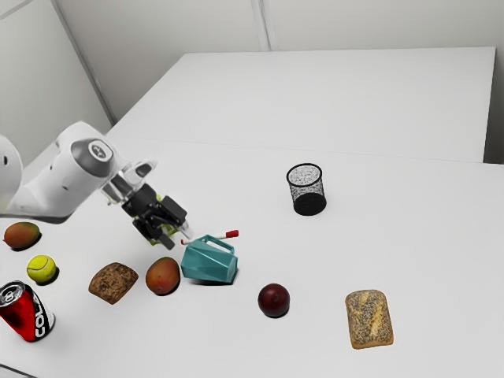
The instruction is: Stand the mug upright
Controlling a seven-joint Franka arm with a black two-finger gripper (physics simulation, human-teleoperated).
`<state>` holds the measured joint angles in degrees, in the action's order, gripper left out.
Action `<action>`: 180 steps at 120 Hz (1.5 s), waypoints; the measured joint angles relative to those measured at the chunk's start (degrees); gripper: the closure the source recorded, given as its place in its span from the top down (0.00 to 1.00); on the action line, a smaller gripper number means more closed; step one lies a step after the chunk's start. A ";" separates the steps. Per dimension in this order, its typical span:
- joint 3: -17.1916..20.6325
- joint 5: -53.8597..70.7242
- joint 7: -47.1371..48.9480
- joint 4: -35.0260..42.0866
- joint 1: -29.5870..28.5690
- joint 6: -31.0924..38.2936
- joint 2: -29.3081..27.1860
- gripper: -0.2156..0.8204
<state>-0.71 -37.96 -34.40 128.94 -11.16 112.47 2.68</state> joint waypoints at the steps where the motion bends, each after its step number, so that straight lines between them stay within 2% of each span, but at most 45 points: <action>1: 0.00 -0.18 -0.13 -0.01 -0.07 -0.02 0.10 0.79; 81: 0.79 -8.37 -8.40 -0.63 0.94 -3.09 4.36 0.79; 150: 0.87 -8.25 -12.74 -1.99 1.04 -7.73 3.96 0.18; 165: 1.49 -7.85 -13.30 -2.38 1.07 -7.40 4.01 0.10; 180: 1.68 -7.54 -13.73 -2.45 1.09 -6.87 4.05 0.07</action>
<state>0.97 -45.51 -48.12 126.49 -10.07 105.60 6.73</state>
